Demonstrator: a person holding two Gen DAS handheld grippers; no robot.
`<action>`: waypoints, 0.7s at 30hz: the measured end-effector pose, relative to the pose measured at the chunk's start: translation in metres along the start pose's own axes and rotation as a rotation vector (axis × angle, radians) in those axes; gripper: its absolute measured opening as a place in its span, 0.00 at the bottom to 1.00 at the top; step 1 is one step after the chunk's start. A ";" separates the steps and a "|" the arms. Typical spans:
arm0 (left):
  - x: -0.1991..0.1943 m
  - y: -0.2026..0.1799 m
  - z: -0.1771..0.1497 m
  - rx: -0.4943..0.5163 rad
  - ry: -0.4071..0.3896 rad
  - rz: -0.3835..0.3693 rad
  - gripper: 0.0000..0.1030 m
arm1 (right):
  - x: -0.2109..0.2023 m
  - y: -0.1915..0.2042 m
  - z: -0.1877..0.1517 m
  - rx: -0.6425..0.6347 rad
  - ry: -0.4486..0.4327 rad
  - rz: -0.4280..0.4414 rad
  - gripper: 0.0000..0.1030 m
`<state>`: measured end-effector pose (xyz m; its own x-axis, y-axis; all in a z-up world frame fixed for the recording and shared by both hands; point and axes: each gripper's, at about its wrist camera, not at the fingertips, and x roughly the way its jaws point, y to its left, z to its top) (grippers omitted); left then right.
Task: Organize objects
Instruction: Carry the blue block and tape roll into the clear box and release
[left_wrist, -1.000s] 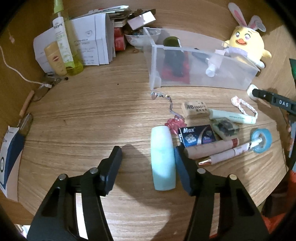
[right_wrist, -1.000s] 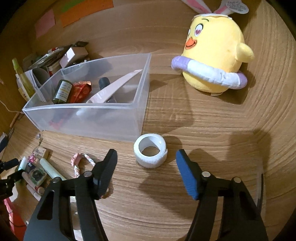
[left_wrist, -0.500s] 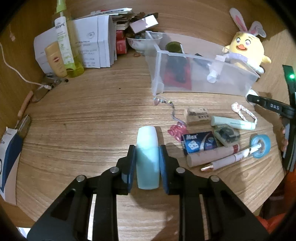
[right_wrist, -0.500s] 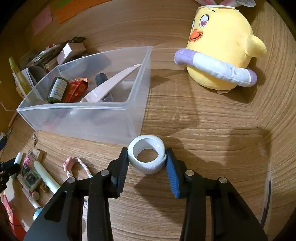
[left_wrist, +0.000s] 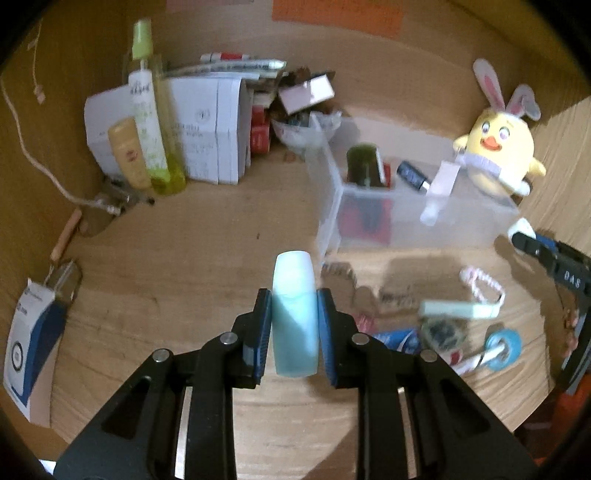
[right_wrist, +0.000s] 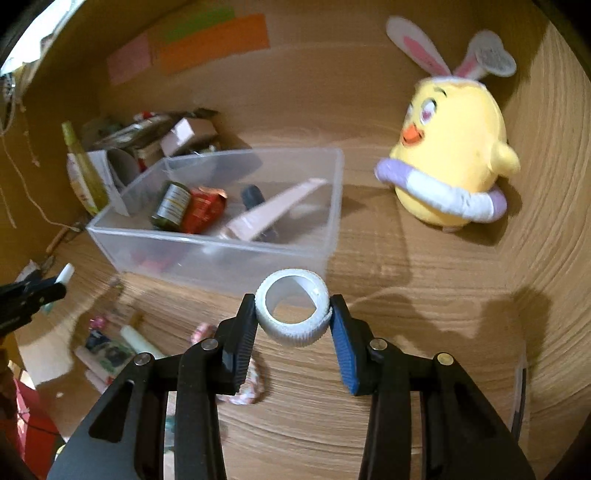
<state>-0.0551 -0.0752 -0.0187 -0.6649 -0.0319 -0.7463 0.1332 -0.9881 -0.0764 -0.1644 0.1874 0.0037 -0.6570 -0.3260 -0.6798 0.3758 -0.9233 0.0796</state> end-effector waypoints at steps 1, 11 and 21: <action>-0.001 -0.002 0.004 0.003 -0.010 -0.004 0.24 | -0.003 0.002 0.001 -0.001 -0.009 0.010 0.35; 0.001 -0.023 0.049 0.043 -0.083 -0.075 0.24 | -0.019 0.035 0.024 -0.040 -0.095 0.069 0.35; 0.011 -0.053 0.086 0.088 -0.137 -0.135 0.24 | -0.017 0.043 0.052 -0.056 -0.141 0.075 0.35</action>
<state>-0.1321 -0.0365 0.0338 -0.7669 0.0875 -0.6358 -0.0248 -0.9940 -0.1068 -0.1707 0.1427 0.0565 -0.7098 -0.4223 -0.5637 0.4602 -0.8839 0.0827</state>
